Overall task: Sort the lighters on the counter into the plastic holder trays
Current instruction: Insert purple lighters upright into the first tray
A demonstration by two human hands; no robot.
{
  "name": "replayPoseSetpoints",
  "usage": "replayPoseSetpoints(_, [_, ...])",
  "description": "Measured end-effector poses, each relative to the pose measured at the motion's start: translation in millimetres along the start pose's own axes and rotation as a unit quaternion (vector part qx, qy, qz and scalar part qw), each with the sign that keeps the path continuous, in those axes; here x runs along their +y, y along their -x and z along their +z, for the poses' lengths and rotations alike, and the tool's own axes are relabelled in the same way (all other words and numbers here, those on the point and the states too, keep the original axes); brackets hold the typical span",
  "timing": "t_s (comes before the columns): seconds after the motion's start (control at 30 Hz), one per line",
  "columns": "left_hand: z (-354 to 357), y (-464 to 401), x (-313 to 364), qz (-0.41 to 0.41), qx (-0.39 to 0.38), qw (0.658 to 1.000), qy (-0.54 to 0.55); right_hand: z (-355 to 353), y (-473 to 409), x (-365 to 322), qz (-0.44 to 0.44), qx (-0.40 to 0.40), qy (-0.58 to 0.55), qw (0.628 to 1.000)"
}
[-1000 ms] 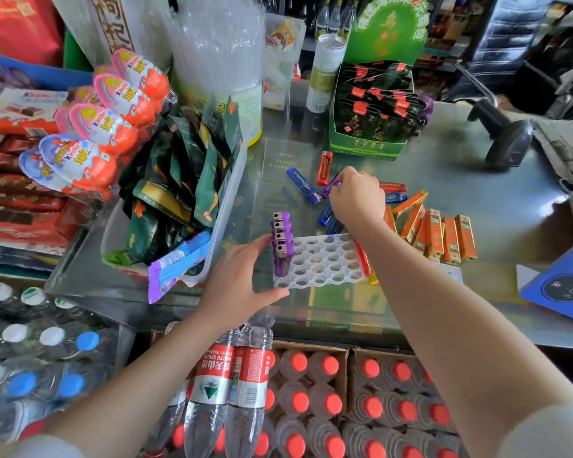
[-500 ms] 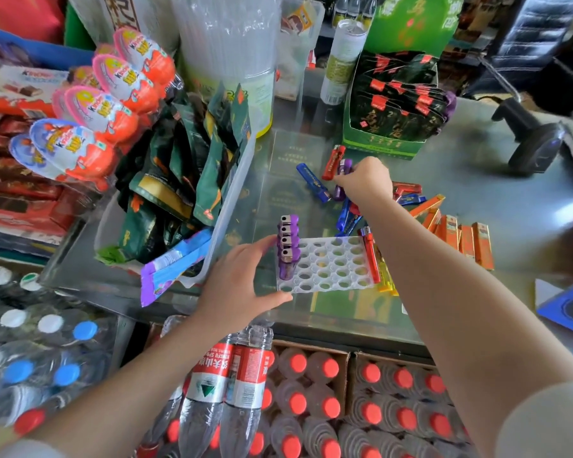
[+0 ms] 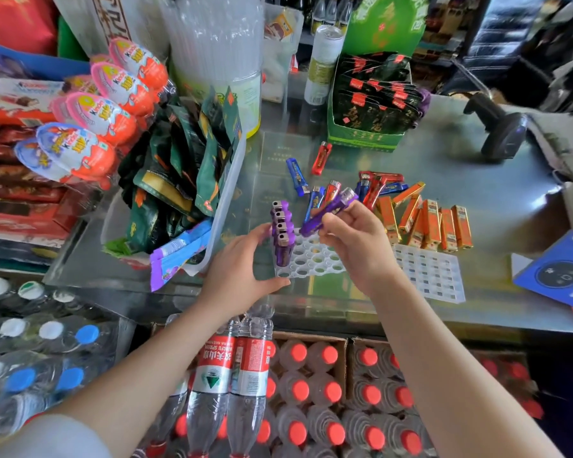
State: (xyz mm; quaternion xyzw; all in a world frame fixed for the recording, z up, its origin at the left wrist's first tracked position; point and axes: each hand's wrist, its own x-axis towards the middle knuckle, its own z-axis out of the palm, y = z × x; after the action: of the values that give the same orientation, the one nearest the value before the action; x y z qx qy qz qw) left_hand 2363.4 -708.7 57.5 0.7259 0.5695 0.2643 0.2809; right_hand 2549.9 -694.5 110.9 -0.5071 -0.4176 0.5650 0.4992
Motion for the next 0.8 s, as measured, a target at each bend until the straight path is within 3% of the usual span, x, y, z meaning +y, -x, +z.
replayPoseSetpoints(0.1, [-0.7,1.2,0.6,0.004,-0.003,1.0,0.01,-5.1,18.2,14.5,0.005,-0.014,-0.031,0.999])
replayPoseSetpoints(0.33, [-1.9,3.9,2.9,0.014,-0.011,1.0,-0.008,4.5,34.4,21.8,-0.016,-0.046,0.106,0.993])
replayPoseSetpoints(0.53, [-3.8,5.3,3.6,0.016,-0.014,1.0,-0.01,14.3,37.8,21.6,-0.072,-0.032,0.271,0.959])
replayPoseSetpoints(0.8, [-1.5,2.9,-1.8,0.008,-0.026,1.0,-0.012,17.6,37.0,21.9,-0.129,-0.057,0.373,0.917])
